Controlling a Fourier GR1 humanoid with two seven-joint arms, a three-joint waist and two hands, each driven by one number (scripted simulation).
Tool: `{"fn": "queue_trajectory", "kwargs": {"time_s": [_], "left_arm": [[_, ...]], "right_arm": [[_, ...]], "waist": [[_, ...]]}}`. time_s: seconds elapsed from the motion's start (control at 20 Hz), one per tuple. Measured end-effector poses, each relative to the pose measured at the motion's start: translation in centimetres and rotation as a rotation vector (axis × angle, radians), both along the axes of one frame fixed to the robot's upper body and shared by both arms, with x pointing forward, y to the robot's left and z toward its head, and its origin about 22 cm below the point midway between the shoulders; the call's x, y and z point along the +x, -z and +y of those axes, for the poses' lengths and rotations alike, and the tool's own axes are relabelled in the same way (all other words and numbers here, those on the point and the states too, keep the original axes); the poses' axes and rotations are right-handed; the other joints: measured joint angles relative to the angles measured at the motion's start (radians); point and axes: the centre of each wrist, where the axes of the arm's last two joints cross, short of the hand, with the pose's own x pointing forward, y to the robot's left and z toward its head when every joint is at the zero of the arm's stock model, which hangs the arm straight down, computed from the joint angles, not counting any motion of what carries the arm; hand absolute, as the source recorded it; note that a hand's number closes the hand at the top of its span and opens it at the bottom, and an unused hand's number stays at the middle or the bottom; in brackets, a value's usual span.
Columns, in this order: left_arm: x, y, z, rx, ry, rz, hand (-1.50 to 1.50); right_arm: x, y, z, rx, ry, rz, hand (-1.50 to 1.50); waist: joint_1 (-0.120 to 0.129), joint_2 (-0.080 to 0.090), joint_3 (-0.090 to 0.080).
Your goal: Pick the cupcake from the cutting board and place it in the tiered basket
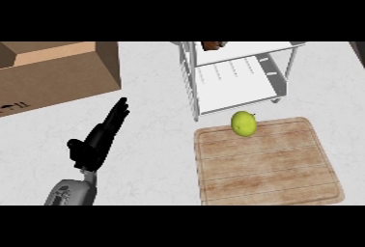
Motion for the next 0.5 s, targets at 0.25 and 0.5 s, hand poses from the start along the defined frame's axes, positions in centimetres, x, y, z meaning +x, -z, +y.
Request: {"fn": "queue_trajectory", "kwargs": {"time_s": [0.25,0.5], "left_arm": [[0.2,-0.2,-0.1,-0.002,0.011,-0.007,0.00],[0.1,-0.2,-0.1,-0.004,0.022,-0.013,0.00]], "right_arm": [[-1.5,0.0,-7.3,0.120,0.119,-0.096,-1.50],[-4.3,0.8,-15.0,0.182,0.173,-0.145,-1.50]], "waist": [[0.005,0.005,0.001],[0.015,0.011,0.002]]}}
